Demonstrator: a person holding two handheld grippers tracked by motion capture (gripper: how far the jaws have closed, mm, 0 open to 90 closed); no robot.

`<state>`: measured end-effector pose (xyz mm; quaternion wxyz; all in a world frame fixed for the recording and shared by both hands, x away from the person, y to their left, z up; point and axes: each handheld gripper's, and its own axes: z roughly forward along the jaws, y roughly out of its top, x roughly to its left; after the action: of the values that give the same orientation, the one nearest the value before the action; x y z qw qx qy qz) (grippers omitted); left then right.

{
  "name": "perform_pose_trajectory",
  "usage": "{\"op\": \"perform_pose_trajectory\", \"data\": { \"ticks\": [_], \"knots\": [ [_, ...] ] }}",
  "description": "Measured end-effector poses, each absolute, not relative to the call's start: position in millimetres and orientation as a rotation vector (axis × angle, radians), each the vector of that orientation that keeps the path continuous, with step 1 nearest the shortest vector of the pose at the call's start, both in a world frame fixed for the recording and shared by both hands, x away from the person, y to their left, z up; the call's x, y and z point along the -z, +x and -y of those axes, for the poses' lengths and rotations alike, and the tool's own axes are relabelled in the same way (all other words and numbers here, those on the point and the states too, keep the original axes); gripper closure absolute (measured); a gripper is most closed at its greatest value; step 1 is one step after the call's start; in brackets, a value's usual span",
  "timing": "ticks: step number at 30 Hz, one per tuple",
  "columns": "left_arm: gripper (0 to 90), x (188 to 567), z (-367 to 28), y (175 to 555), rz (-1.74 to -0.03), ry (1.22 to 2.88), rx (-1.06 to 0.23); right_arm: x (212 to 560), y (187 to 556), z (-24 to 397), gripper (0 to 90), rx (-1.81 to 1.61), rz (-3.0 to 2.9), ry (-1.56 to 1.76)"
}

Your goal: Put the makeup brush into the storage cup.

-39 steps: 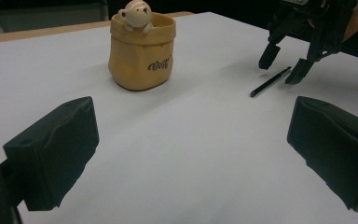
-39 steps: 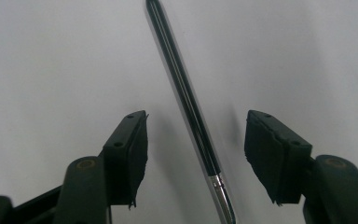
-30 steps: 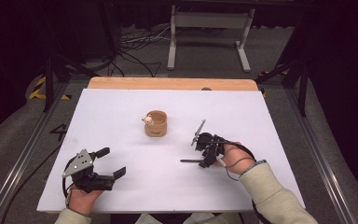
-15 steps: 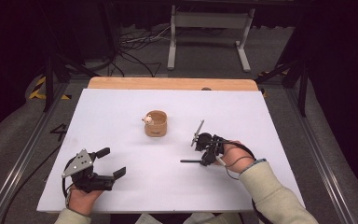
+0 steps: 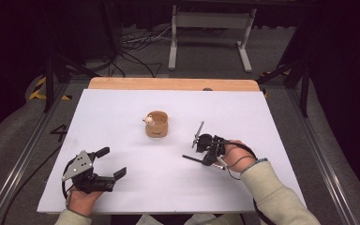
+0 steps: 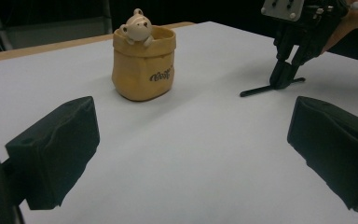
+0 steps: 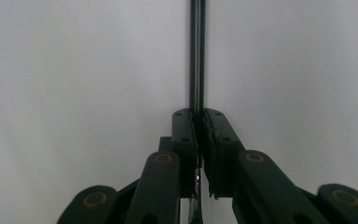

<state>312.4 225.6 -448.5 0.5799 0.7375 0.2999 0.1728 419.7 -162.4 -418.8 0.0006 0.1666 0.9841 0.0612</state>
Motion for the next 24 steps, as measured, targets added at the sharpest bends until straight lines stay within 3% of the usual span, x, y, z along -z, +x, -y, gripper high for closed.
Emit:
{"op": "perform_pose_trajectory", "data": {
  "ticks": [14,24],
  "knots": [
    [6.1,435.7,-219.0,317.2,-0.624,1.797,-0.356,402.1,416.6,161.5,84.0,-0.216,-3.055,0.472],
    [7.2,414.4,-202.3,329.3,-0.473,1.846,-0.283,368.9,406.3,151.6,83.9,-0.201,-3.03,0.343]
  ]
}}
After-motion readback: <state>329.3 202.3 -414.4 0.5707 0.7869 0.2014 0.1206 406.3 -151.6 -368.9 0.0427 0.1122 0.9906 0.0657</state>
